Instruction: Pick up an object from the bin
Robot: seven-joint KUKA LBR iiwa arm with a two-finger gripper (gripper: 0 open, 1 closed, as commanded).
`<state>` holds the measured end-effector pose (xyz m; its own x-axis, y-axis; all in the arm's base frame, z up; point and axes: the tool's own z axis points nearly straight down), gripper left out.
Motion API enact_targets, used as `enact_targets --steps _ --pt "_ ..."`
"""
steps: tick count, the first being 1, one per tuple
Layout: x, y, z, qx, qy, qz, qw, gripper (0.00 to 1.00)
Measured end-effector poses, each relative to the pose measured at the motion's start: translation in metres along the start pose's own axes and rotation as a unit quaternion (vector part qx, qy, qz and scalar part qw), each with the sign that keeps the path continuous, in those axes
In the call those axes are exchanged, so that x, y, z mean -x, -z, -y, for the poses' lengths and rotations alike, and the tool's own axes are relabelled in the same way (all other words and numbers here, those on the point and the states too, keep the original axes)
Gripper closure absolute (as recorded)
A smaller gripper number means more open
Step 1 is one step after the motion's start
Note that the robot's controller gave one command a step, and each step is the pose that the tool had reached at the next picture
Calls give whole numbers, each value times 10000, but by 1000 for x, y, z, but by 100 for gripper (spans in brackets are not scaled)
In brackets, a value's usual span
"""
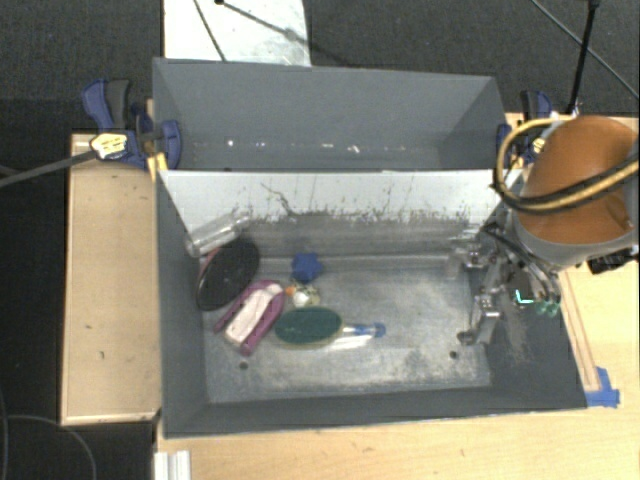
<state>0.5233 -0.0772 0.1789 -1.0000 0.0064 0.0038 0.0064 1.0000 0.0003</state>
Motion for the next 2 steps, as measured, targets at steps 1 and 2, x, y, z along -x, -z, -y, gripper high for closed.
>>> enact_targets --steps 1,2 --pt "-20 -113 -98 17 480 -11 9988 0" --pt "33 -104 -128 12 326 53 9995 0"
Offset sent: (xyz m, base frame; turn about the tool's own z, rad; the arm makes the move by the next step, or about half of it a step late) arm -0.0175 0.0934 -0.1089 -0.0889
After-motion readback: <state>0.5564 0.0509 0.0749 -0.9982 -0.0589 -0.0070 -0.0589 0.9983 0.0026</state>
